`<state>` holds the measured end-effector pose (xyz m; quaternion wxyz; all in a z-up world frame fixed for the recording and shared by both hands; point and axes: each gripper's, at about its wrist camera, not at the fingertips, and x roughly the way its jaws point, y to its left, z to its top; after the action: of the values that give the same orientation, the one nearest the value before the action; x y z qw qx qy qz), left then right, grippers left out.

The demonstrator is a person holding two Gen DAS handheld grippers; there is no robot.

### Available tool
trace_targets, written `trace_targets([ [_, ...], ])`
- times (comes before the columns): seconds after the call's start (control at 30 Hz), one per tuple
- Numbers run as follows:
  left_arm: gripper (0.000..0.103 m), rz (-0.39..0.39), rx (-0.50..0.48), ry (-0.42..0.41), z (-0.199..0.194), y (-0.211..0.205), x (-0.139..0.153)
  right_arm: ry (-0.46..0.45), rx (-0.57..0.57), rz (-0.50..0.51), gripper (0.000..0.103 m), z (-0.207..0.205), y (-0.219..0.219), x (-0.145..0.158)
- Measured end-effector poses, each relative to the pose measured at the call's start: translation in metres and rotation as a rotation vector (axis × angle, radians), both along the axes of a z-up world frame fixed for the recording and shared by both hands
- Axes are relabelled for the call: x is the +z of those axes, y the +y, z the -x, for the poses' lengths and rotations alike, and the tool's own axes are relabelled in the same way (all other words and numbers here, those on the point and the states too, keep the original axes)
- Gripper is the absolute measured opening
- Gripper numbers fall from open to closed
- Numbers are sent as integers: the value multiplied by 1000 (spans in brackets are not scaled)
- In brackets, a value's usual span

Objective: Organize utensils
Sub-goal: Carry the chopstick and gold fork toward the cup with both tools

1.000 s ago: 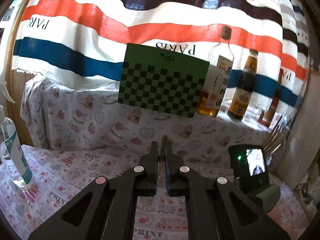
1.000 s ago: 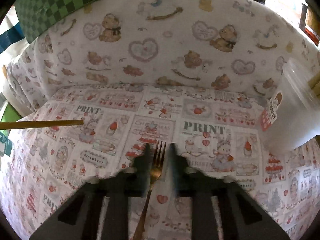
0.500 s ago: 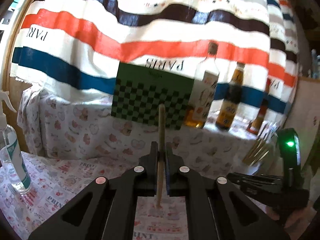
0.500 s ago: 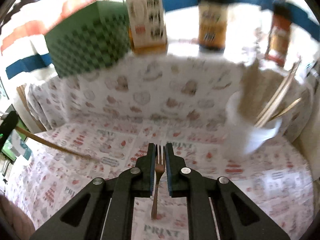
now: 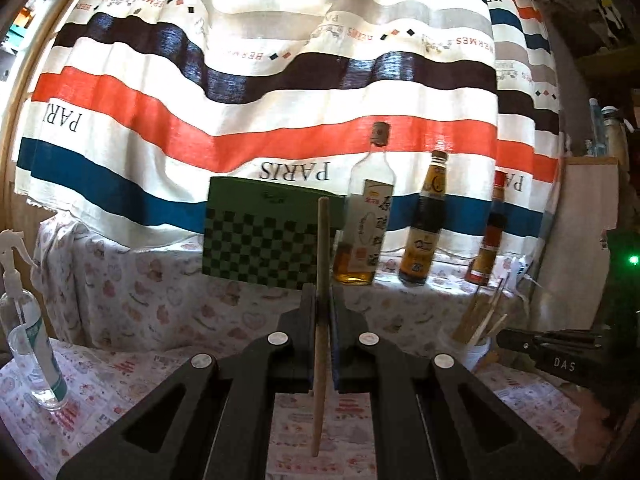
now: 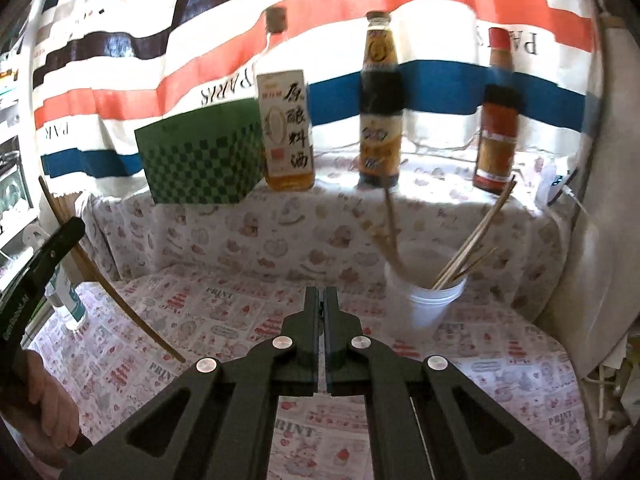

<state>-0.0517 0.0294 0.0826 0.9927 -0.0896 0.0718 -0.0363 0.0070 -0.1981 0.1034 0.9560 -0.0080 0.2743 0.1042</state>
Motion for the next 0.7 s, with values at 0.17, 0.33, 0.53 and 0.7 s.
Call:
trace_targets([
  [0.17, 5, 22, -42, 9, 4, -8, 15, -27, -5, -19, 2, 12, -12, 11],
  [0.33, 5, 58, -81, -5, 2, -14, 36, -80, -12, -28, 2, 27, -26, 30],
  [0.53, 5, 66, -93, -62, 4, -20, 63, -111, -39, -67, 2, 31, -53, 48],
  [0.7, 5, 0, -96, -67, -7, -40, 85, -119, -67, -98, 2, 22, -74, 56],
])
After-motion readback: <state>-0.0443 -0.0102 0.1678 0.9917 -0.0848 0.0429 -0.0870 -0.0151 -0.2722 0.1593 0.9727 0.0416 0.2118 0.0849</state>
